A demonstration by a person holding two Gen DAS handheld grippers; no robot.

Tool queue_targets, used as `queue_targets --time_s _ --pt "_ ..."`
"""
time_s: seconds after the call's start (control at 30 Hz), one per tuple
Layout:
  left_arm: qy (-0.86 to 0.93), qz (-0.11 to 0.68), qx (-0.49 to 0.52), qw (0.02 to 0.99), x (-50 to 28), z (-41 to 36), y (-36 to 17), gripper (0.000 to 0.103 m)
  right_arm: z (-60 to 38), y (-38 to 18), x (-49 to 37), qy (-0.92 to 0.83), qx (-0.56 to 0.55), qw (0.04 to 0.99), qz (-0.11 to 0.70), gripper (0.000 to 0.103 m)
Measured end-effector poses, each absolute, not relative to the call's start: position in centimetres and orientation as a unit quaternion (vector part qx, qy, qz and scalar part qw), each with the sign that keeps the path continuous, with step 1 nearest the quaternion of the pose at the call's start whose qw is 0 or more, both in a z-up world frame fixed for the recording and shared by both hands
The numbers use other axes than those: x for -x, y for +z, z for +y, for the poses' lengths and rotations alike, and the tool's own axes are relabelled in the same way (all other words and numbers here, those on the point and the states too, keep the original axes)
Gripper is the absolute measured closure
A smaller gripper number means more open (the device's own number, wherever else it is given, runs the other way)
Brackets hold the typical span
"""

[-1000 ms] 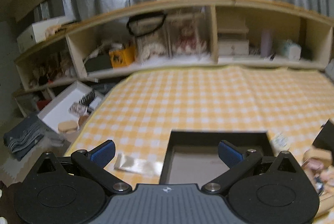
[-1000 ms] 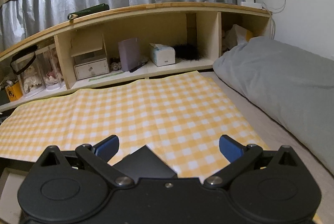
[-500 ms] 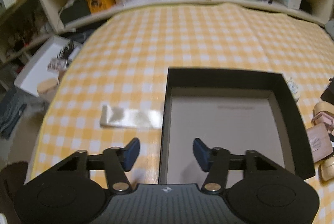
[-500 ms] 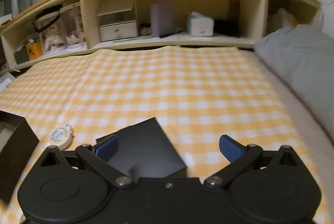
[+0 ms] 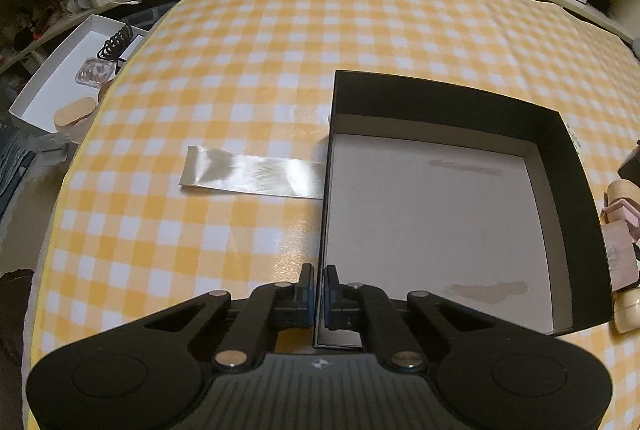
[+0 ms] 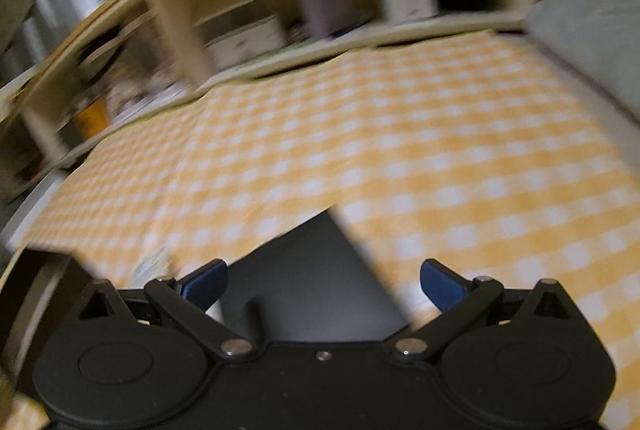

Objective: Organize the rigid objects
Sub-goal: 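Grasp the black box tray wall with the left tool while the right tool grasps the small black box, then carry the small black box into the tray with the right tool and release it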

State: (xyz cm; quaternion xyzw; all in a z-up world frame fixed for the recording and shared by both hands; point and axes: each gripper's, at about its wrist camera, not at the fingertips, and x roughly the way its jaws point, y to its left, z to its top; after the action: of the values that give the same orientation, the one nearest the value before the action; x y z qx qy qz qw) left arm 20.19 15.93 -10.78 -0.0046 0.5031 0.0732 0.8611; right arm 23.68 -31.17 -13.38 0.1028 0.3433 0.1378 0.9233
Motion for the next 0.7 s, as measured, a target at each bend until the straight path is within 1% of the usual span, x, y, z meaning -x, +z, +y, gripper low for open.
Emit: queue_targets --time_s 0.17,0.4,0.7 --pt "0.069 0.507 0.007 0.859 -20.4 15.9 -10.8 0.1 -28.8 -13.1 -22.8 0.18 -0.052 0.906 0.378 0.0" --pt "0.069 0.507 0.005 0.859 -20.2 15.7 -10.8 0.1 -25.0 -13.3 -22.6 0.128 0.031 0.907 0.401 0.0" --pt "0.067 0.506 0.012 0.86 -20.2 15.7 -10.8 0.1 -25.0 -12.9 -23.7 0.08 0.01 0.902 0.423 0.0"
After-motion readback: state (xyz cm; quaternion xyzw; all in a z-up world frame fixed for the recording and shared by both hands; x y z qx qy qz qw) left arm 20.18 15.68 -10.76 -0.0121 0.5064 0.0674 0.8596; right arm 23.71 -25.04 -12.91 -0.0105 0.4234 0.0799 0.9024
